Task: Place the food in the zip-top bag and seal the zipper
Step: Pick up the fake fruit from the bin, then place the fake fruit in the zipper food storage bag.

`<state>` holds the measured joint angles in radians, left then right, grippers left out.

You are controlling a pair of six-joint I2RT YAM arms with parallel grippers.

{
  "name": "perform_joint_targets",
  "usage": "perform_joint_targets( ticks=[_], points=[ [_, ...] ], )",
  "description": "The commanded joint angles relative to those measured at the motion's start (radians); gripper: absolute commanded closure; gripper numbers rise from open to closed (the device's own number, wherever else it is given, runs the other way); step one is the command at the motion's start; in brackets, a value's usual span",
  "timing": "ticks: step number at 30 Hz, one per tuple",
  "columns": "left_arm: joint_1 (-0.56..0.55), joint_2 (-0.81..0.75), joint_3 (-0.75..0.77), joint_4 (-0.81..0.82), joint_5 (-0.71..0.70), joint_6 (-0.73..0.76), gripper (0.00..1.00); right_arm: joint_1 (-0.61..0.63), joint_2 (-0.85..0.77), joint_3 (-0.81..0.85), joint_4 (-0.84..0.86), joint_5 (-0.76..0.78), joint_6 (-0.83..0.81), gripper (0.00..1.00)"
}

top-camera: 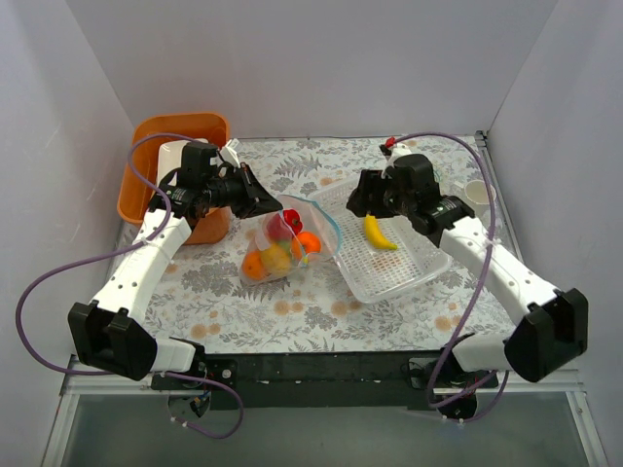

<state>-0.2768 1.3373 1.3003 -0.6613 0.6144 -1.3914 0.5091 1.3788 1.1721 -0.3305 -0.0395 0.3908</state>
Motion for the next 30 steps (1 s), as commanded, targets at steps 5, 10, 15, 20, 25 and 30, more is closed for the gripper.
perform_joint_targets(
  ticks=[5,10,15,20,25,30],
  points=[
    [0.001,0.017,0.025,0.04,0.027,0.006,1.0,0.132,-0.145,-0.028,0.028,-0.033,0.083,0.69],
    [0.001,0.022,0.027,0.054,0.039,-0.001,1.0,0.198,-0.121,-0.058,0.093,-0.037,0.121,0.68],
    [0.001,0.014,0.028,0.046,0.042,0.003,1.0,0.256,0.011,0.023,0.097,-0.017,0.112,0.68],
    [0.001,0.005,0.028,0.043,0.045,0.002,1.0,0.285,0.13,0.11,0.125,-0.043,0.092,0.65],
    [0.001,-0.01,0.024,0.04,0.028,-0.003,1.0,0.305,0.174,0.208,0.101,-0.073,0.048,0.28],
    [0.001,-0.015,0.028,0.043,0.03,-0.005,1.0,0.299,0.079,0.146,0.114,-0.013,0.03,0.02]
  ],
)
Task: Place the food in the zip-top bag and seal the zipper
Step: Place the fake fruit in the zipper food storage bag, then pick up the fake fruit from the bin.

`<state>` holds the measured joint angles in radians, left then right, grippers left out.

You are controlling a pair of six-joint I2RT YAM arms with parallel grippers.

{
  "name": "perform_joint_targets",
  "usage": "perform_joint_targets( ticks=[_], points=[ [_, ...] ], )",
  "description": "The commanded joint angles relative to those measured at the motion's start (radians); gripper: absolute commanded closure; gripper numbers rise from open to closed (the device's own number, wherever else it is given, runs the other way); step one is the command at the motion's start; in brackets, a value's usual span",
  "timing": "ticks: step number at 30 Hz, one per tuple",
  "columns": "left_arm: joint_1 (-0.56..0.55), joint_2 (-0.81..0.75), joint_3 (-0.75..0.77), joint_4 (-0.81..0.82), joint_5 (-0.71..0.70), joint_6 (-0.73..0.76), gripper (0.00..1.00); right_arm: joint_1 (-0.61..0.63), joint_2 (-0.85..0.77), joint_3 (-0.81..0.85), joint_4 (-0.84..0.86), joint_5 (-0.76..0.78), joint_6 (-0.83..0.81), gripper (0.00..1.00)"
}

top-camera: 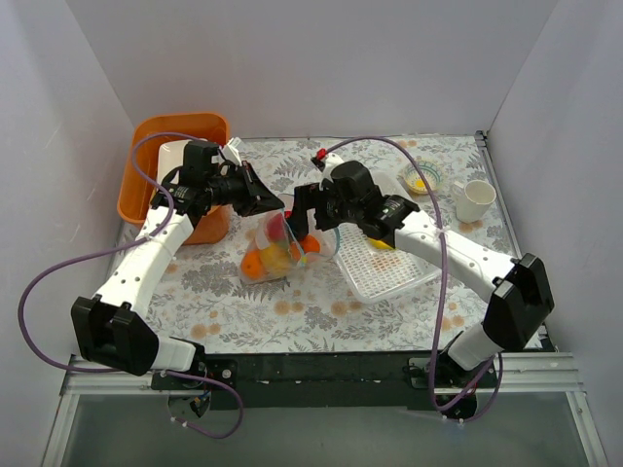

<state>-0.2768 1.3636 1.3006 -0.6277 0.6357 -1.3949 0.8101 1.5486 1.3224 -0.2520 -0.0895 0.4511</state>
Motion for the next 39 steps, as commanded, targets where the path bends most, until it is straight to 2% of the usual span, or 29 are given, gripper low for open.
perform_joint_targets(
  ticks=[1,6,11,15,18,24,34,39],
  points=[
    [0.001,-0.041,0.025,0.011,0.01,-0.001,1.0,-0.005,-0.125,-0.024,0.034,0.054,-0.037,0.02],
    [0.001,-0.041,0.02,0.019,0.013,-0.004,1.0,-0.043,-0.226,-0.069,0.003,0.166,-0.019,0.02],
    [0.002,-0.052,0.02,0.011,0.004,-0.001,1.0,-0.178,-0.311,-0.172,-0.091,0.243,0.008,0.02],
    [0.002,-0.057,0.022,0.002,0.002,0.005,1.0,-0.271,-0.245,-0.204,-0.203,0.221,-0.061,0.02],
    [0.001,-0.063,0.011,0.005,0.002,0.0,1.0,-0.304,-0.193,-0.233,-0.207,0.165,-0.12,0.04],
    [0.001,-0.06,0.011,0.005,0.015,-0.001,1.0,-0.342,-0.124,-0.281,-0.118,0.137,-0.196,0.13],
    [0.001,-0.049,-0.001,0.011,0.035,0.002,1.0,-0.388,0.086,-0.206,-0.075,0.111,-0.269,0.19],
    [0.001,-0.049,0.006,0.006,0.028,0.004,1.0,-0.396,0.142,-0.172,-0.026,0.103,-0.282,0.23]
  ],
)
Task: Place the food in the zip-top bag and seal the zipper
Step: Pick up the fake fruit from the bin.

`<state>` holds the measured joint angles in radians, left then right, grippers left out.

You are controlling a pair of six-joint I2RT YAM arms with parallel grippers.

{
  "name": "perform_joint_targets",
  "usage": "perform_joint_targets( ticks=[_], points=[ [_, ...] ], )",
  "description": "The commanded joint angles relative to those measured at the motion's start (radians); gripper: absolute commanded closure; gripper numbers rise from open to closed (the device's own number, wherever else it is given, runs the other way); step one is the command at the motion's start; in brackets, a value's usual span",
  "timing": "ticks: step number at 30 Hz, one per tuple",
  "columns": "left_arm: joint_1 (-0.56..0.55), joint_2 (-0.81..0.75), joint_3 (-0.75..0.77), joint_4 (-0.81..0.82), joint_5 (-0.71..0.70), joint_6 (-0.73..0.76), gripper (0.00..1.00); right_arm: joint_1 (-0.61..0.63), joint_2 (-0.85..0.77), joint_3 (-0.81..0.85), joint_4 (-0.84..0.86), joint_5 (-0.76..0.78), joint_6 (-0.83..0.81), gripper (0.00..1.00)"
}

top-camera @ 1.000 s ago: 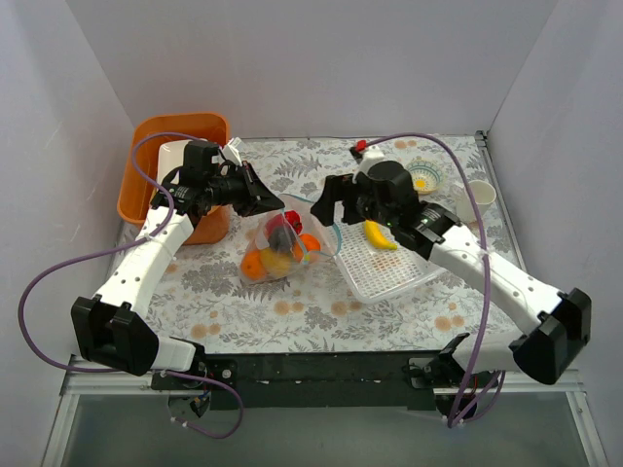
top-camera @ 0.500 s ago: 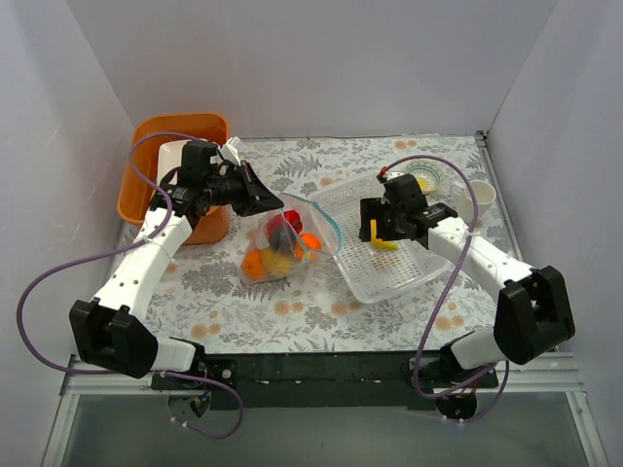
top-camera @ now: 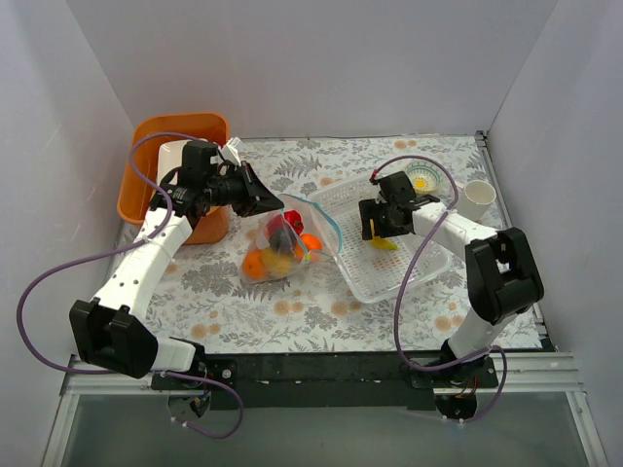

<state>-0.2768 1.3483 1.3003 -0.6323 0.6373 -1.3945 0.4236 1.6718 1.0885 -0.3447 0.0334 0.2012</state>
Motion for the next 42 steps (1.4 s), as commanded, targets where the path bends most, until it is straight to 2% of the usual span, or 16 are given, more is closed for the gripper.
perform_joint_targets(
  ticks=[1,4,5,10,13,14,17,20,24,29,33,37,42],
  points=[
    [0.001,-0.032,0.007,0.011,0.027,0.003,1.0,-0.009,0.041,0.07,0.065,-0.02,-0.04,0.24],
    [0.001,-0.031,0.007,0.008,0.032,0.005,1.0,-0.011,0.086,0.103,0.052,-0.013,-0.048,0.27],
    [0.002,-0.031,0.004,0.008,0.03,0.005,1.0,-0.011,0.094,0.108,0.05,-0.013,-0.051,0.31],
    [0.001,-0.041,-0.007,0.006,0.021,0.006,1.0,-0.014,0.124,0.106,0.065,-0.064,-0.043,0.35],
    [0.002,-0.043,-0.01,0.006,0.021,0.005,1.0,-0.016,0.132,0.105,0.056,-0.073,-0.039,0.44],
    [0.002,-0.044,-0.012,0.005,0.021,0.006,1.0,-0.016,0.129,0.103,0.058,-0.076,-0.04,0.53],
    [0.001,-0.046,-0.016,0.006,0.019,0.006,1.0,-0.014,0.109,0.094,0.056,-0.081,-0.042,0.7],
    [0.002,-0.043,-0.019,0.011,0.024,0.006,1.0,-0.016,0.059,0.088,0.05,-0.107,-0.046,0.81],
    [0.002,-0.043,-0.016,0.011,0.025,0.005,1.0,-0.016,-0.047,0.079,0.021,-0.136,-0.023,0.83],
    [0.002,-0.04,-0.018,0.009,0.022,0.008,1.0,-0.016,-0.269,0.054,-0.008,-0.226,0.027,0.81],
    [0.001,-0.034,-0.018,0.016,0.027,0.008,1.0,-0.014,-0.397,0.054,-0.031,-0.406,0.044,0.8],
    [0.001,-0.032,-0.024,0.025,0.025,0.005,1.0,-0.014,-0.441,0.063,-0.06,-0.616,0.066,0.8],
    [0.002,-0.034,-0.035,0.037,0.021,0.003,1.0,-0.013,-0.501,0.011,-0.031,-0.785,0.095,0.8]
  ],
)
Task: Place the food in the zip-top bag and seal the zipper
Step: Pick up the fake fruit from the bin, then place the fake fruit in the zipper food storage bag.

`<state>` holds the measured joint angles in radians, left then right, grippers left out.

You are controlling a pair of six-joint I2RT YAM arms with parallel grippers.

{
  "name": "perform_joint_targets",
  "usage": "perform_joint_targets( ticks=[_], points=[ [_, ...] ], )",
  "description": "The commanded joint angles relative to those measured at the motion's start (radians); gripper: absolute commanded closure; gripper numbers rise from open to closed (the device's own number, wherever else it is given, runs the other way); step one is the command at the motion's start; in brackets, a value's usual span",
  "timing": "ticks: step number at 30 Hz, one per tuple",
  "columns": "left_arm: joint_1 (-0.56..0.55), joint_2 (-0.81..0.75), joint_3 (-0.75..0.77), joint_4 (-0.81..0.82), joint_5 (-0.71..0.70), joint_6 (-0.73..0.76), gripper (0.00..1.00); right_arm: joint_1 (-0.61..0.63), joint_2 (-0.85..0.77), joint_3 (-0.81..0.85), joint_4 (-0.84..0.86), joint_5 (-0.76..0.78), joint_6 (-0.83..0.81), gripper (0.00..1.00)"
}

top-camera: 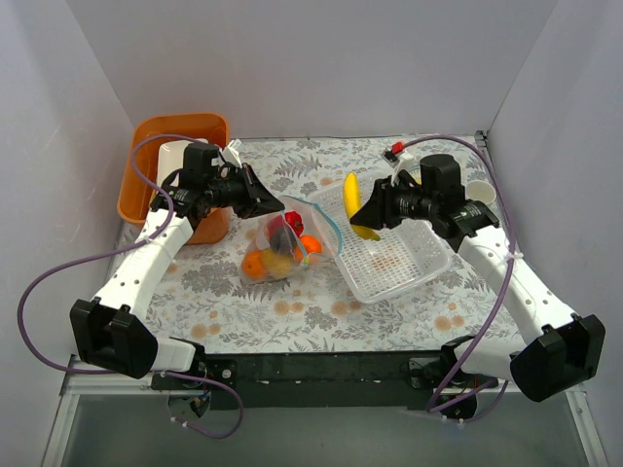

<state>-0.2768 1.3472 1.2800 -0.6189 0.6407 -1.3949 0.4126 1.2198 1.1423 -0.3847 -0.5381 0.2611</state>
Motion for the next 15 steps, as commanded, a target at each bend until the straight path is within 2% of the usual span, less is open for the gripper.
perform_joint_targets(
  ticks=[1,10,15],
  points=[
    [0.001,-0.031,-0.015,0.021,0.017,0.004,1.0,-0.001,-0.057,-0.05,0.009,-0.247,0.036,0.8],
    [0.002,-0.028,-0.018,0.021,0.019,0.008,1.0,0.014,-0.045,-0.087,-0.013,-0.465,0.003,0.81],
    [0.001,-0.028,-0.027,0.022,0.031,0.01,1.0,0.057,0.039,-0.043,-0.068,-0.474,-0.025,0.8]
  ],
)
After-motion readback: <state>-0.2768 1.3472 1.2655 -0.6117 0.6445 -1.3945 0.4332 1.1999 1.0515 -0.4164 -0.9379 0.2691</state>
